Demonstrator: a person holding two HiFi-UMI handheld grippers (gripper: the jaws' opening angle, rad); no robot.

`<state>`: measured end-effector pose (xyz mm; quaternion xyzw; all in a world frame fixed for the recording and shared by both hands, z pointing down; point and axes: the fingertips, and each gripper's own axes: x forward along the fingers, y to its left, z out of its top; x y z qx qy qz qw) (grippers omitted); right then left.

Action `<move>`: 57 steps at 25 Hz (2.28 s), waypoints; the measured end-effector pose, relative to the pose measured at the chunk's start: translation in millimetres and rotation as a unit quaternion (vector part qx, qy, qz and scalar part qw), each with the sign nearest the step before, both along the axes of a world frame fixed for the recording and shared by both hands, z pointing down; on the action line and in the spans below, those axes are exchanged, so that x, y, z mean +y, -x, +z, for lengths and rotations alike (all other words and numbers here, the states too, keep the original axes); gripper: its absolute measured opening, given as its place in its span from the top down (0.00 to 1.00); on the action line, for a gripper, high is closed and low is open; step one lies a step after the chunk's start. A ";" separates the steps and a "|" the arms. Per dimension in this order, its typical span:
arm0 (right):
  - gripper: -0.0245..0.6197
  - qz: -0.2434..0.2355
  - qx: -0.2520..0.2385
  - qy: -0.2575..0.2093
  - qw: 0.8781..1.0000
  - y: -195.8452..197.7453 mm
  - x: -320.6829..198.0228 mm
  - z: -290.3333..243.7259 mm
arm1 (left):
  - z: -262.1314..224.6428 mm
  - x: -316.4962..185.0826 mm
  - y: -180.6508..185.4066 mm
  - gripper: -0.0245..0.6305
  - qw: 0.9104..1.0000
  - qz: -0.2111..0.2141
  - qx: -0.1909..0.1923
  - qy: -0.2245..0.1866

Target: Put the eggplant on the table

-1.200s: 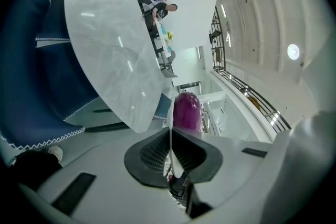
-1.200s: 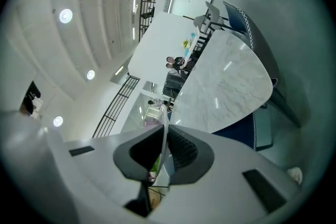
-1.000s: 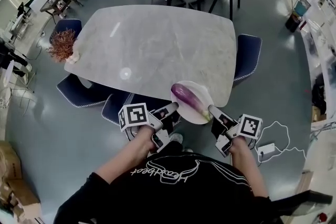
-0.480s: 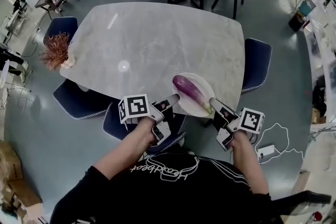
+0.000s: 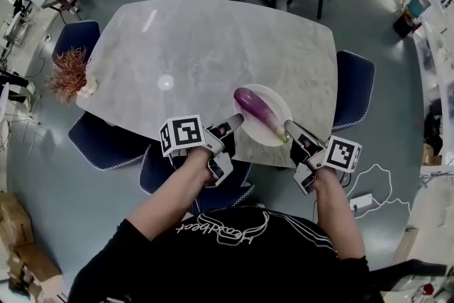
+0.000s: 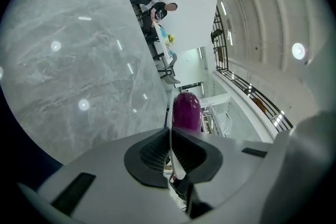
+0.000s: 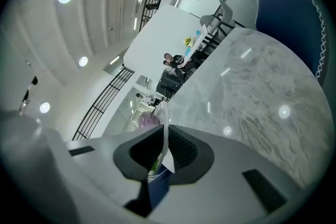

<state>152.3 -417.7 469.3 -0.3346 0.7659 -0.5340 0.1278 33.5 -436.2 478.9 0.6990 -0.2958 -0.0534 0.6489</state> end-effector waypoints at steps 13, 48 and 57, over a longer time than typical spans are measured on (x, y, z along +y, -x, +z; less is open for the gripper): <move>0.91 0.007 0.067 0.050 0.996 -3.1 -49.3 55.8 | 52.5 -51.7 4.9 0.93 1.000 0.009 0.005 0.024; 0.91 -0.040 0.152 0.159 0.975 10.0 -70.6 171.7 | 169.2 -62.3 15.8 0.93 0.991 -0.008 -0.040 0.128; 0.91 -0.065 0.204 0.160 0.964 13.6 -66.5 177.7 | 173.4 -60.8 18.2 0.93 0.990 -0.002 -0.065 0.124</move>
